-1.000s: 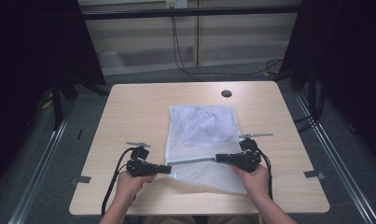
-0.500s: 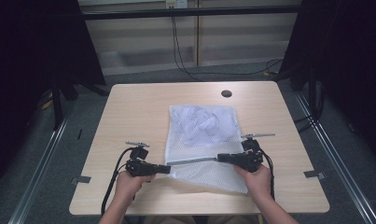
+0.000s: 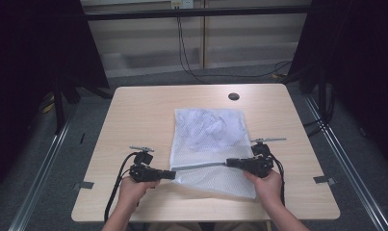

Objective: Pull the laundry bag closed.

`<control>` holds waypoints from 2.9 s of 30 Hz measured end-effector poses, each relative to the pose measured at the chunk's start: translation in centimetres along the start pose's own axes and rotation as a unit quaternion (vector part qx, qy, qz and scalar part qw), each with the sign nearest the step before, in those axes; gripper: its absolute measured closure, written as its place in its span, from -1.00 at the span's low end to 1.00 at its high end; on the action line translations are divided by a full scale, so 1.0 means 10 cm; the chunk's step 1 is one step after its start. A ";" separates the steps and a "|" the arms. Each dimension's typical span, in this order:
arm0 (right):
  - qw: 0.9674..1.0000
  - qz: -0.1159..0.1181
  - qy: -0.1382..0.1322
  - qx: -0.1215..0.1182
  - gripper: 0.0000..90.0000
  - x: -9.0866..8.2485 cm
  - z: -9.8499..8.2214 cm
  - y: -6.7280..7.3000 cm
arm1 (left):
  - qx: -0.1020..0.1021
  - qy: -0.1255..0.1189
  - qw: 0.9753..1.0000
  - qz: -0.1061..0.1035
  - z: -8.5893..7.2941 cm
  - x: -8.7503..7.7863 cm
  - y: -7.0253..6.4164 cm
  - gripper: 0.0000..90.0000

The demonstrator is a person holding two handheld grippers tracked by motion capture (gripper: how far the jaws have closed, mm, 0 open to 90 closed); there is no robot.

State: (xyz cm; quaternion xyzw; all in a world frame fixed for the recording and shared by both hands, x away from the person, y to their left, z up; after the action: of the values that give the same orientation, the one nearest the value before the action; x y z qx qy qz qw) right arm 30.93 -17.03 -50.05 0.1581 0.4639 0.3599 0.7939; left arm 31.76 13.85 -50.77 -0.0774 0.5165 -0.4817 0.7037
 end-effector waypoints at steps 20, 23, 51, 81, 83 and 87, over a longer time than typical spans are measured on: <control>1.000 -0.005 -0.010 0.009 0.93 -0.13 -0.02 -0.07 | -0.002 -0.002 1.000 -0.004 0.02 0.00 0.00 0.96; 1.000 -0.007 -0.013 0.011 0.93 -0.16 -0.01 -0.11 | -0.004 -0.001 1.000 -0.001 0.01 0.01 0.01 0.96; 1.000 -0.011 -0.014 0.011 0.93 -0.26 -0.03 -0.16 | -0.010 -0.004 1.000 0.000 -0.02 -0.04 0.02 0.96; 1.000 -0.018 -0.015 0.014 0.93 -0.33 -0.07 -0.23 | -0.009 -0.006 1.000 -0.002 -0.02 -0.04 0.02 0.96; 1.000 -0.018 -0.016 0.014 0.93 -0.33 -0.07 -0.23 | -0.009 -0.005 1.000 -0.002 -0.02 -0.04 0.02 0.96; 1.000 -0.018 -0.016 0.015 0.93 -0.33 -0.08 -0.23 | -0.010 -0.005 1.000 -0.001 -0.02 -0.04 0.02 0.96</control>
State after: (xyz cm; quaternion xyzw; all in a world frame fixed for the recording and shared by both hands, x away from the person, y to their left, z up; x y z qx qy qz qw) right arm 30.23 -21.09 -49.75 0.1673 0.4598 0.3357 0.8049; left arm 31.74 14.35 -50.72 -0.0877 0.5180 -0.4768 0.7047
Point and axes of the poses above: each handheld gripper's, and its own axes: x roughly forward along the jaws, z roughly out of its top, y roughly to its left, the point moved 5 cm from there along x, roughly forward along the jaws, and after that the axes turned 7 degrees about y, right-handed, at the moved point
